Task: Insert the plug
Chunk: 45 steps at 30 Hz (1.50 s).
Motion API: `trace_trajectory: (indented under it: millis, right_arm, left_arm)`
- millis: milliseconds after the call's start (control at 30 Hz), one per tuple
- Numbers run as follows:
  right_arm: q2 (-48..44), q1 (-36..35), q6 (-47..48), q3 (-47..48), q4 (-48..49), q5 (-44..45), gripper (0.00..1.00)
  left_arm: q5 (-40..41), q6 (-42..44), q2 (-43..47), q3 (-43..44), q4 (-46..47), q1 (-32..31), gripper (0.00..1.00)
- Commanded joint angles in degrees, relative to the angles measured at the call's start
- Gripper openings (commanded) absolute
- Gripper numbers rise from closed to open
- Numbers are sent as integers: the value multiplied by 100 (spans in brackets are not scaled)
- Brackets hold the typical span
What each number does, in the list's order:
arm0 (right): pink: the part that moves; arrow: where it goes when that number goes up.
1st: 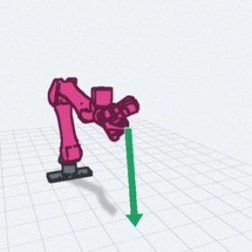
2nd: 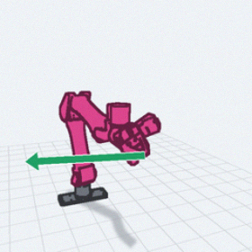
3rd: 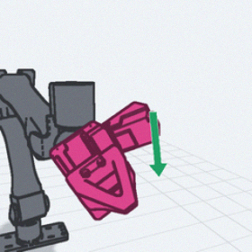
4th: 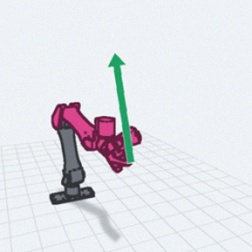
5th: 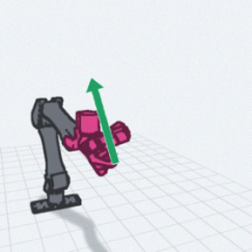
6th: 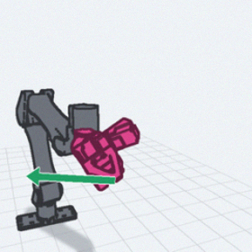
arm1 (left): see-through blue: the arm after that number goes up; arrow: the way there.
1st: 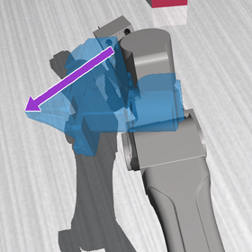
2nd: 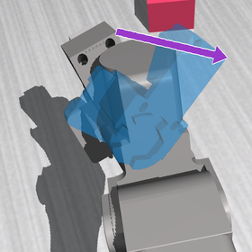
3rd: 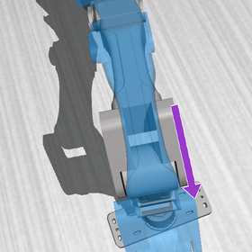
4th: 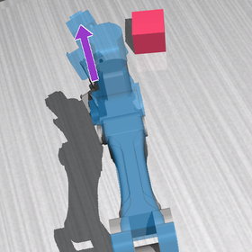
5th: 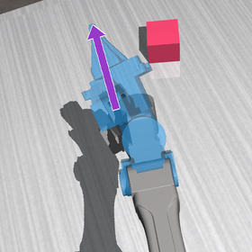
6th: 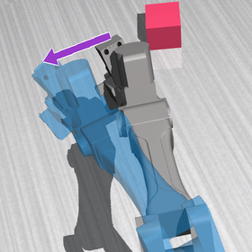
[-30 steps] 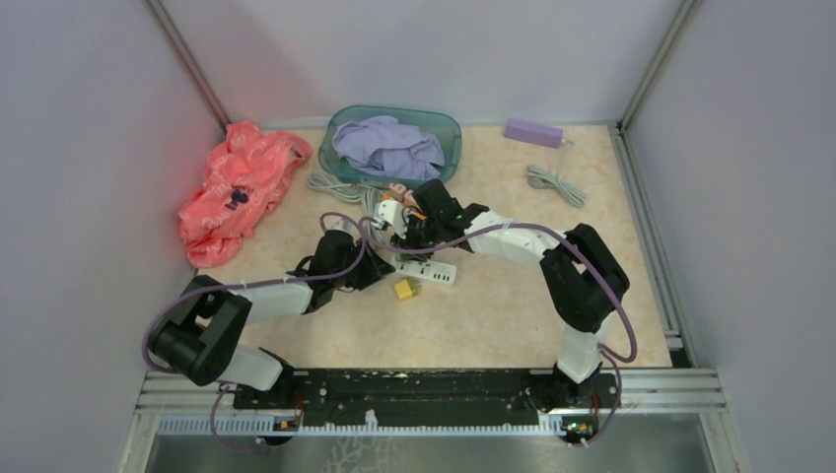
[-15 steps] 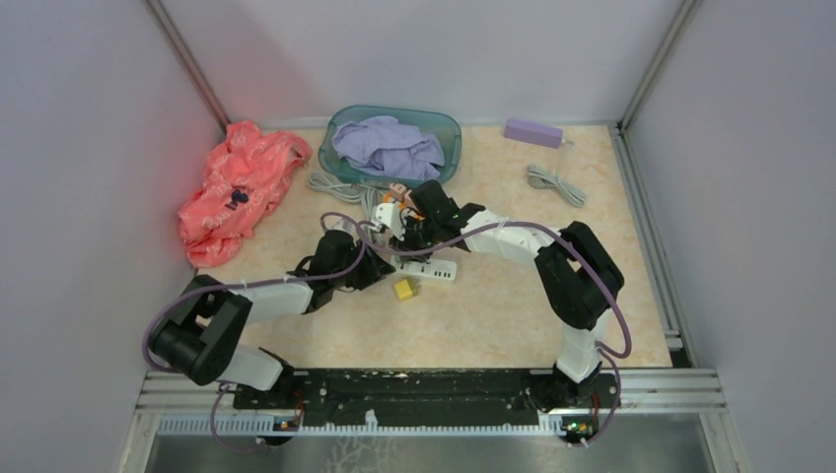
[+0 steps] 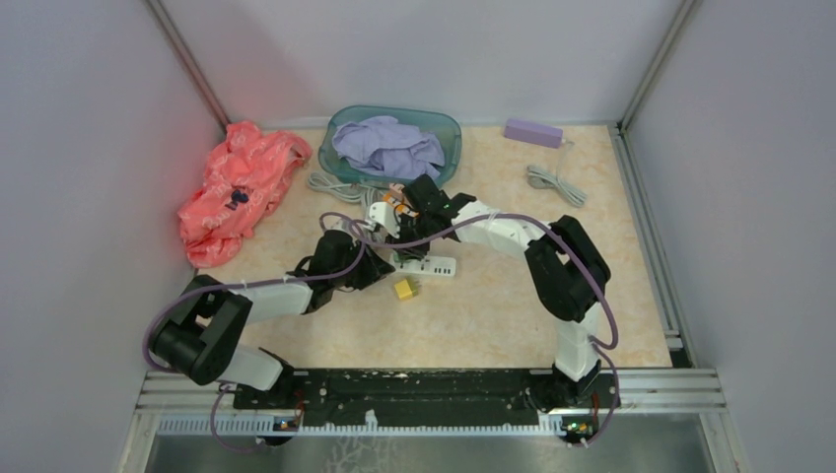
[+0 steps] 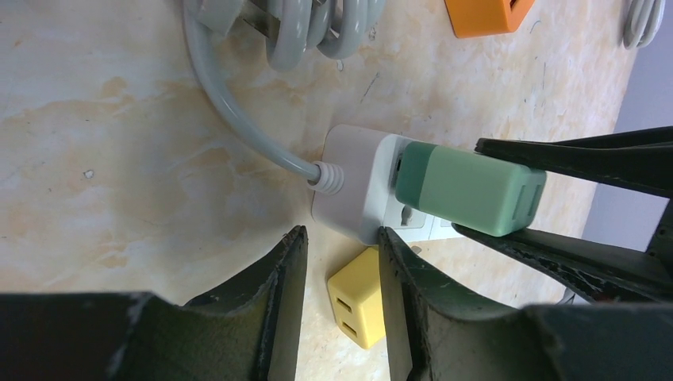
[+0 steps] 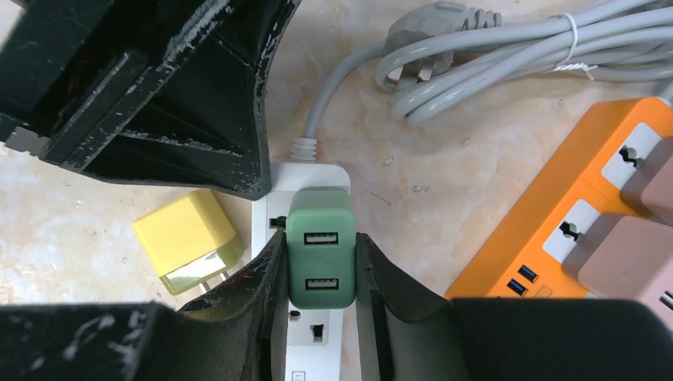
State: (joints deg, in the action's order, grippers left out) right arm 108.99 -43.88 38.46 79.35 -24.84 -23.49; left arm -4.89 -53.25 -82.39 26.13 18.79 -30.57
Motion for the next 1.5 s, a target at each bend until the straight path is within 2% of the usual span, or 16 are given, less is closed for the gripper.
trace_trajectory:
  millis: [0, 400, 567, 800, 967, 1100, 1233, 1333, 1467]
  right_arm:
    - [613, -46, 308, -215, -825, 490, 0]
    - [834, -191, 287, -412, -812, 839, 0]
    - [889, -187, 111, -491, -792, 935, 0]
    - [490, -193, -596, -713, -246, 1113, 0]
    - [274, -192, -1151, -800, 119, 1242, 0]
    - [-24, -196, -1253, -1032, 380, 1071, 1]
    - [-372, -196, -1185, -1229, 571, 921, 21]
    - [-682, -198, -1204, -1318, 720, 820, 42]
    - [-1209, -200, -1332, -1465, 957, 727, 60]
  left_arm:
    - [111, 3, -32, -120, -68, 53, 43]
    - [113, 21, 8, -121, -107, 143, 43]
    - [182, 46, 328, -195, -245, 142, 45]
    - [462, 276, 1043, -267, -762, 141, 52]
    - [526, 666, 1539, -202, -1279, 147, 63]
    - [602, 1013, 1865, -118, -1702, 145, 69]
    - [515, 1322, 2102, -81, -1880, 133, 72]
    - [414, 1557, 2139, 19, -1995, 98, 74]
    - [357, 1807, 2109, 214, -2130, -63, 74]
